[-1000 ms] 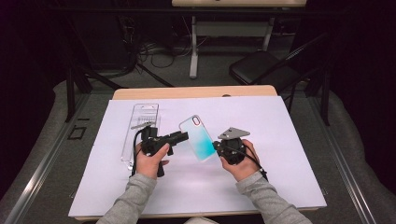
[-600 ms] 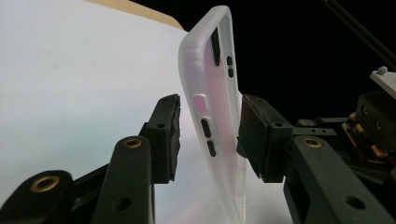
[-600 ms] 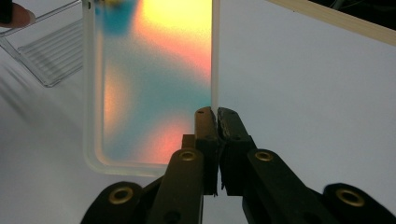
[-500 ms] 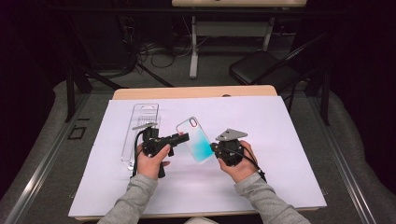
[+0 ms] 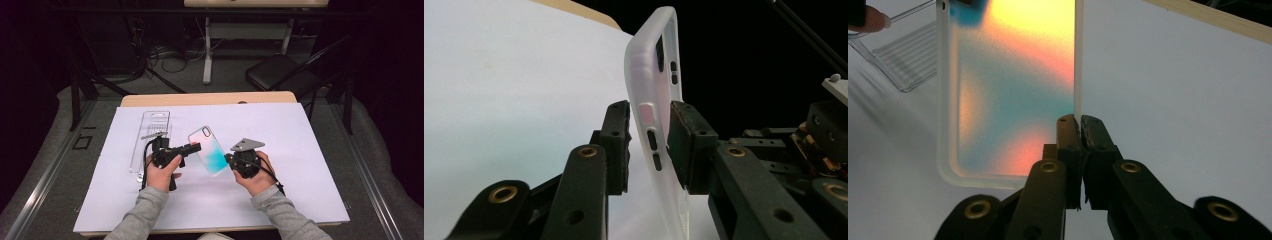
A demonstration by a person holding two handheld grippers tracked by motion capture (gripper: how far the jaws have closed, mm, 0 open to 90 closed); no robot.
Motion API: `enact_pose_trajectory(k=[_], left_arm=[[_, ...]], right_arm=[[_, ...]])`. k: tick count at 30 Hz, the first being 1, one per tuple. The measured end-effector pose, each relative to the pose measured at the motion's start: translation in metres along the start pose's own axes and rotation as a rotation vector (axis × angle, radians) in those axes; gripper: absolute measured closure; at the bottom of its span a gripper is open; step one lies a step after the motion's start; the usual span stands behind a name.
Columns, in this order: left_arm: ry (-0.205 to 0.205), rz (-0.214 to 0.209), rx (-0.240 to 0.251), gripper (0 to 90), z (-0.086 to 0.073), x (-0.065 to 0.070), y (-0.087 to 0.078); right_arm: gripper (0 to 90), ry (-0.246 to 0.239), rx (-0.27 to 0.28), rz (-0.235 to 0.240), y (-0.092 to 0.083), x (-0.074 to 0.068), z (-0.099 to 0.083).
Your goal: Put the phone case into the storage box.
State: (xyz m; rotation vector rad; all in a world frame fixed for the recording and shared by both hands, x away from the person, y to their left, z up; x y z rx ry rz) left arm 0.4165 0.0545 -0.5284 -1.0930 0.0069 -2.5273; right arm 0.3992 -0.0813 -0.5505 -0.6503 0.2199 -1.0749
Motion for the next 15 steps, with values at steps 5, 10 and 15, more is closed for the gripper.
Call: enact_pose_trajectory(k=[5, 10, 15], left_arm=[[-0.001, 0.0, 0.001, 73.3, 0.0001, 0.0, -0.0003], [-0.007, -0.003, 0.006, 75.4, 0.0001, 0.0002, -0.0003], [-0.012, -0.007, 0.008, 76.1, 0.0002, 0.0005, -0.0003]], right_arm=[[87.8, 0.0, 0.001, 0.002, -0.0002, -0.0001, 0.0002], [87.8, -0.001, 0.0, 0.003, 0.0001, -0.0001, -0.0004], [87.8, 0.003, -0.001, 0.008, 0.0003, -0.0002, -0.0003]])
Point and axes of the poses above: each handheld gripper's, and its own axes: y roughly forward along the jaws, z roughly out of its top, x roughly to its right, the point moved 10 cm from there along y, roughly forward along the jaws, and after that the axes turned 12 degrees about -z, right-handed, at the moved point
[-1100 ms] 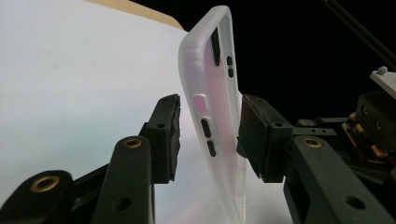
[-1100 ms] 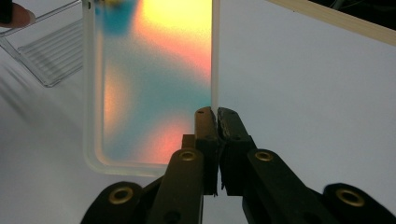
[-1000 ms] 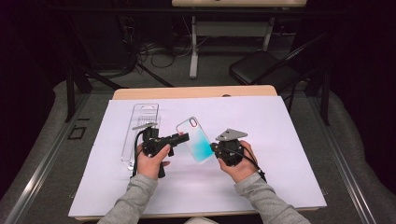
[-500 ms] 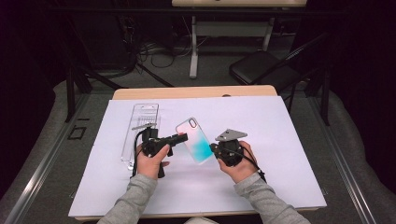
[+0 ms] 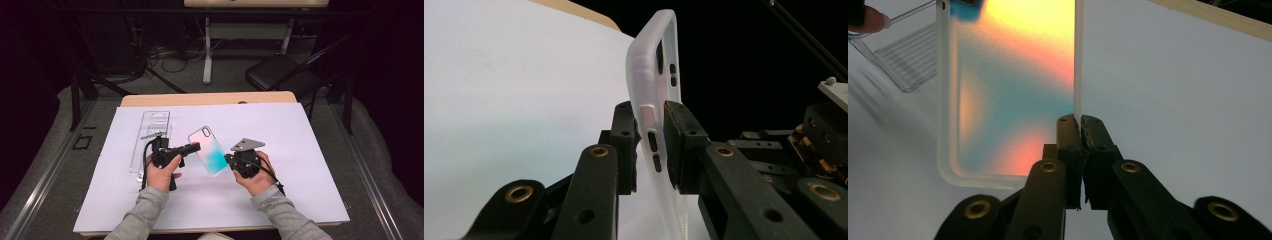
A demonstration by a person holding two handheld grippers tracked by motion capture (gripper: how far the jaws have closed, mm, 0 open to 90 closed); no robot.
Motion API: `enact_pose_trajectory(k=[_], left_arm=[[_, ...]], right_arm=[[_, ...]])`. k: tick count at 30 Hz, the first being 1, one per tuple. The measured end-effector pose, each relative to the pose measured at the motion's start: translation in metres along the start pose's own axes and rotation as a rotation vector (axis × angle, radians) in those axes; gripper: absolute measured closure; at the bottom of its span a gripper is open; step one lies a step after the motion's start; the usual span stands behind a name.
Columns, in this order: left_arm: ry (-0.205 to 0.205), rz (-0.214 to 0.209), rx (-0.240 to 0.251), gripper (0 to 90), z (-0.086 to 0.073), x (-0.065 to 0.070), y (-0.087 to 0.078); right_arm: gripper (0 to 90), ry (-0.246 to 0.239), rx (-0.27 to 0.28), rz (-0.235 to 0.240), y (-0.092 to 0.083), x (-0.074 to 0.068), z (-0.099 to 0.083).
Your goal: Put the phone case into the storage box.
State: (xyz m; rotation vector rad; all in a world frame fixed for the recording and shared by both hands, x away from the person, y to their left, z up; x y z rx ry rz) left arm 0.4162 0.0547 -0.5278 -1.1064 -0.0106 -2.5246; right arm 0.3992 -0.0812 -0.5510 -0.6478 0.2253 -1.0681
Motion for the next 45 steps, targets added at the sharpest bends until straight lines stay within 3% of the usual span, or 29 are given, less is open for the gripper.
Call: enact_pose_trajectory(k=[18, 45], left_arm=[[-0.042, -0.022, 0.018, 79.1, 0.0002, 0.0004, -0.001], [-0.062, -0.035, 0.021, 81.0, 0.0, 0.0023, -0.0015]], right_arm=[[87.8, 0.007, 0.004, 0.006, 0.0008, -0.0009, -0.0003], [87.6, 0.007, 0.005, 0.01, 0.0028, -0.0021, -0.002]])
Point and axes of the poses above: each handheld gripper's, and its own axes: y roughly forward along the jaws, z roughly out of its top, x roughly to its right, the point moved 10 cm from there along y, roughly forward along the jaws, and after that the axes turned 12 degrees about -z, right-handed, at the moved point
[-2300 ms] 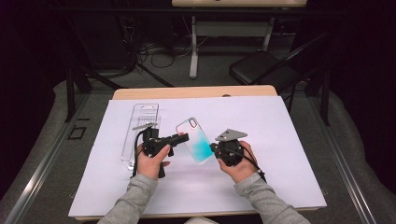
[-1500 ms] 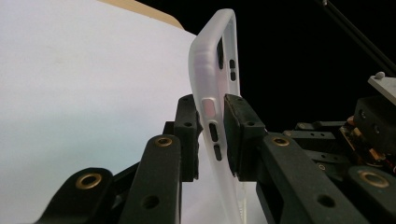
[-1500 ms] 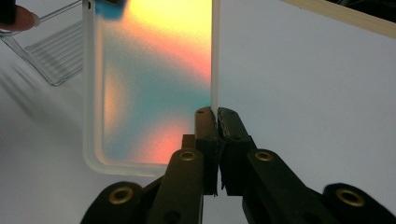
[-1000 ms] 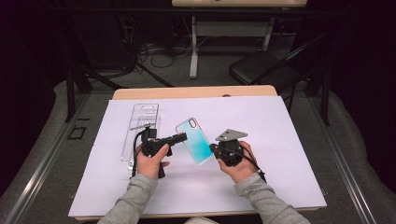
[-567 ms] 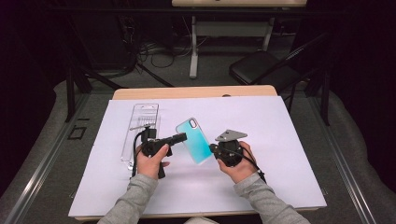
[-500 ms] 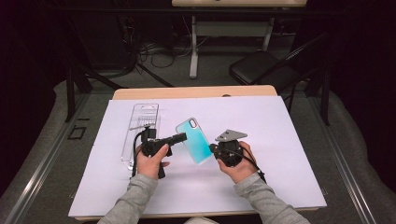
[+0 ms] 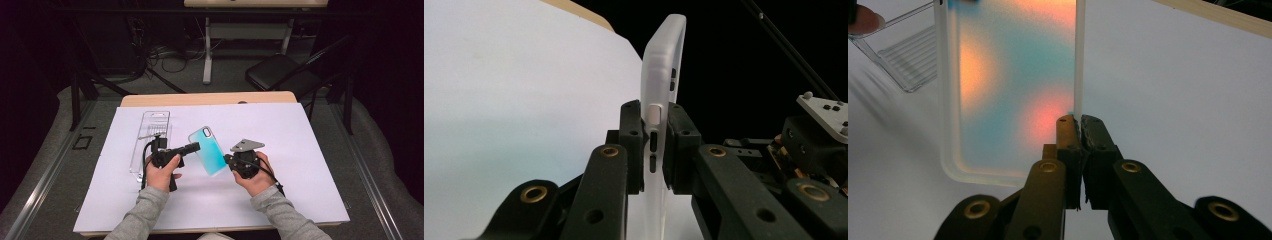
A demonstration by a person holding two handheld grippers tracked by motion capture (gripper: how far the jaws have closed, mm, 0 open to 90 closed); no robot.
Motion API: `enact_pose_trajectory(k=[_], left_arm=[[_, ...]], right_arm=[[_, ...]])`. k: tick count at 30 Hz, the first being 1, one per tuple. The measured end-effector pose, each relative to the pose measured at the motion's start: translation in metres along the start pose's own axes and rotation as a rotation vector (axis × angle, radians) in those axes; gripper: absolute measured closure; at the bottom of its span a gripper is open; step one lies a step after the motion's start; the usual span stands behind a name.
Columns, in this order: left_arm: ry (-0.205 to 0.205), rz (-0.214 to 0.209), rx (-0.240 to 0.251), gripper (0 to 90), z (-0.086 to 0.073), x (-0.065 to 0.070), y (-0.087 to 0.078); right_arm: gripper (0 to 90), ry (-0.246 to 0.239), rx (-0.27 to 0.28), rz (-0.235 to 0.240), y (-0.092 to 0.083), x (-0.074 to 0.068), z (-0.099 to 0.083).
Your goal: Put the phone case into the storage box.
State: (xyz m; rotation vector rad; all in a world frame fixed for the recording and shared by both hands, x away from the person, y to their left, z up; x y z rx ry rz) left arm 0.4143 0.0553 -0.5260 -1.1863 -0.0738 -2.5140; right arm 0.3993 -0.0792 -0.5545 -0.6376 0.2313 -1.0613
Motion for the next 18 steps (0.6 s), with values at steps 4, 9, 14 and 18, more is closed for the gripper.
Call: enact_pose_trajectory(k=[4, 9, 14, 18], left_arm=[[0.002, -0.001, 0.002, 81.1, 0.0002, 0.0003, 0.0], [0.001, -0.001, 0.001, 81.2, 0.0002, 0.0002, -0.0003], [0.0, -0.001, 0.001, 81.2, 0.0002, -0.0001, -0.0003], [-0.001, -0.001, 0.002, 81.3, 0.0004, 0.0, -0.0005]], right_arm=[[87.6, -0.001, -0.001, 0.002, 0.0003, 0.0001, 0.0], [87.6, -0.002, 0.001, 0.002, 0.0003, 0.0, 0.0001], [87.6, 0.001, 0.0, 0.004, 0.0003, -0.0002, -0.0001], [87.5, 0.001, 0.002, 0.006, 0.0003, -0.0004, 0.0001]])
Point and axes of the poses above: each handheld gripper's, and its own axes: y roughly forward along the jaws, z roughly out of its top, x roughly to its right, the point moved 10 cm from there along y, roughly forward along the jaws, and after that the axes turned 12 degrees about -z, right-handed, at the moved point
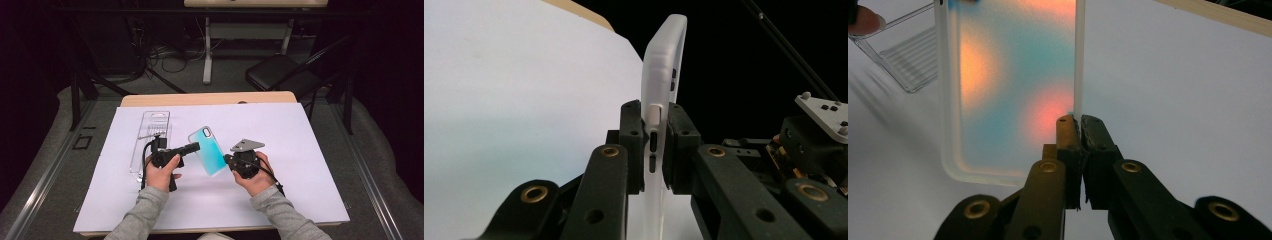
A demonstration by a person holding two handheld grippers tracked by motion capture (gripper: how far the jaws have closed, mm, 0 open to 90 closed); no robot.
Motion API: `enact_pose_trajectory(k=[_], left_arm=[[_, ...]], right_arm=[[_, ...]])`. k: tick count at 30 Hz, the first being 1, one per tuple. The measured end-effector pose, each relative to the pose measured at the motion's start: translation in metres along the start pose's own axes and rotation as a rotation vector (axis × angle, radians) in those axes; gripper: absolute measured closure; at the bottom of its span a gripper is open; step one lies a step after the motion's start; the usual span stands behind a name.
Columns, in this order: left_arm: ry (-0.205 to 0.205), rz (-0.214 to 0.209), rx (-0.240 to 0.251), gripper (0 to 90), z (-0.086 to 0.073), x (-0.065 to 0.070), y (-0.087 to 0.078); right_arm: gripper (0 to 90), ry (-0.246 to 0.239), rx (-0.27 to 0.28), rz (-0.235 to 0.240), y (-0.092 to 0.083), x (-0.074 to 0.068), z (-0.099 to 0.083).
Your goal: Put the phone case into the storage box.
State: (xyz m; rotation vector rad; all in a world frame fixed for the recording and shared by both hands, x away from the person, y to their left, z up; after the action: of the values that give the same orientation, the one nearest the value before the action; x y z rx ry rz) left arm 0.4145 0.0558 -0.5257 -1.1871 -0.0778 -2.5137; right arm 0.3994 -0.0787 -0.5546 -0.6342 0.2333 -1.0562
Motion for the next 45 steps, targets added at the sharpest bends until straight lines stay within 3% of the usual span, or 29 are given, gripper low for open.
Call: enact_pose_trajectory(k=[22, 34, 45], left_arm=[[-0.004, -0.004, 0.002, 81.6, 0.001, 0.0, -0.0021], [0.0, 0.007, -0.003, 81.5, 0.0008, -0.0016, -0.0034], [0.035, 0.029, -0.008, 81.5, 0.0023, -0.0017, -0.0072]], right_arm=[[86.4, 0.02, 0.001, 0.032, 0.0, -0.001, 0.0006], [80.7, 0.037, 0.015, 0.051, -0.0032, -0.0006, 0.0036], [75.7, 0.033, 0.026, 0.067, -0.0068, -0.001, 0.0047]])
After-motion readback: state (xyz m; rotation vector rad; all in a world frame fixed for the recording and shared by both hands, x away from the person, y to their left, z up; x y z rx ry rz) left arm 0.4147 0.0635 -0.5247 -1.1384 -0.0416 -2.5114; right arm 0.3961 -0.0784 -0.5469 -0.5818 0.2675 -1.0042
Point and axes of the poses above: each handheld gripper's, and its own axes: y roughly forward along the jaws, z roughly out of its top, x roughly to its right, the point moved 10 cm from there along y, roughly forward along the jaws, and after that the axes turned 12 degrees about -z, right-handed, at the moved point
